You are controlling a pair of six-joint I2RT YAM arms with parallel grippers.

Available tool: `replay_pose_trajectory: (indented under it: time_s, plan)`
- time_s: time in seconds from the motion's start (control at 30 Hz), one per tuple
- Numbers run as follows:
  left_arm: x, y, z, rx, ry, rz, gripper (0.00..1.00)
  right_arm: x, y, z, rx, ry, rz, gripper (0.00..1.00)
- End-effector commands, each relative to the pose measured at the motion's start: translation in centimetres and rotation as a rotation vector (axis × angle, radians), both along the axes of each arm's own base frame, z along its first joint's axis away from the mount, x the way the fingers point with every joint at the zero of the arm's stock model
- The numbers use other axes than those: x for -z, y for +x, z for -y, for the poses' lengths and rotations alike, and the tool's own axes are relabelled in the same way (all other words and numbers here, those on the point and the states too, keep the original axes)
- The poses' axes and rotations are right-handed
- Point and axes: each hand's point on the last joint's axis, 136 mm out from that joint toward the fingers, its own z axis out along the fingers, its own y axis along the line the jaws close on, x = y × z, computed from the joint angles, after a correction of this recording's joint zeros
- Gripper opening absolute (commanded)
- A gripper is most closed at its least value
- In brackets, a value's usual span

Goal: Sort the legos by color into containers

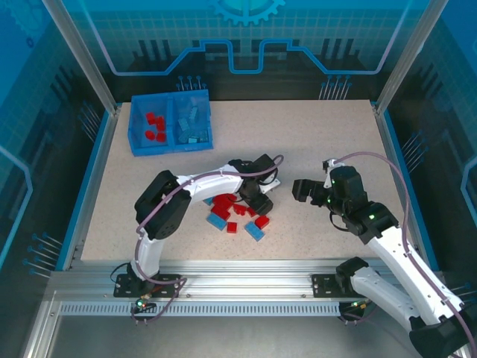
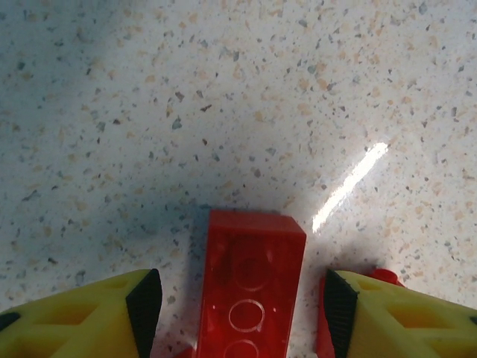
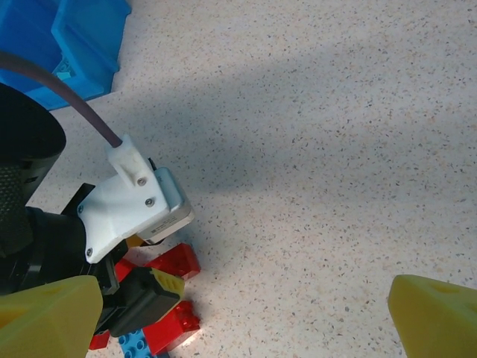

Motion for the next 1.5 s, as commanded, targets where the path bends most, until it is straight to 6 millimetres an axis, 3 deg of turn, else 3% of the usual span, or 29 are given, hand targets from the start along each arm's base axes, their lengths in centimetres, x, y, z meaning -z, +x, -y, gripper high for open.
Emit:
replay_pose_trajectory:
  time_s: [0.0, 0.27, 0.43, 0.63, 0.73, 0.8, 1.0, 1.1, 1.2, 1.37, 1.47]
  plan:
    - [0.5, 0.1, 0.6, 0.03, -0.006, -0.021, 0.63, 0.4, -0.1, 0.2, 0.014, 0.011, -0.022, 1.0]
    - [3.0, -1.0, -0.2, 0.05, 0.06, -0.097, 0.63, 0.4, -0.1, 0.1, 0.01, 0.018, -0.022, 1.0]
    - [3.5, -0.2, -0.5, 0.017, 0.08, -0.066, 0.49, 0.7, -0.3, -0.1, -0.006, 0.022, -0.034, 1.0]
    - [2.8, 1.7, -1.1, -0.048, 0.071, -0.005, 0.41, 1.0, -0.8, -0.8, -0.054, 0.03, -0.056, 1.0]
    - [1.1, 3.5, -1.3, -0.127, 0.001, 0.034, 0.39, 0.8, -1.0, -1.3, -0.093, 0.035, -0.049, 1.0]
    - [-1.1, 4.8, -1.2, -0.183, -0.085, 0.061, 0.39, 0.5, -1.1, -2.1, -0.147, 0.045, -0.038, 1.0]
    - [-9.1, 8.5, -2.3, -0.341, -0.33, 0.172, 0.38, -0.6, -1.4, -4.5, -0.277, 0.113, -0.003, 1.0]
    - [-12.8, 10.4, -4.7, -0.442, -0.415, 0.234, 0.36, -1.2, -1.3, -5.3, -0.316, 0.141, 0.018, 1.0]
    - [-16.6, 12.6, -8.7, -0.571, -0.488, 0.31, 0.36, -1.4, -1.1, -5.4, -0.317, 0.145, 0.026, 1.0]
    - [-21.2, 16.8, -18.7, -0.832, -0.48, 0.467, 0.35, -1.2, -0.6, -5.3, -0.3, 0.138, 0.022, 1.0]
    - [-22.3, 18.8, -25.1, -1.003, -0.402, 0.547, 0.35, -1.2, -0.5, -5.3, -0.292, 0.14, 0.016, 1.0]
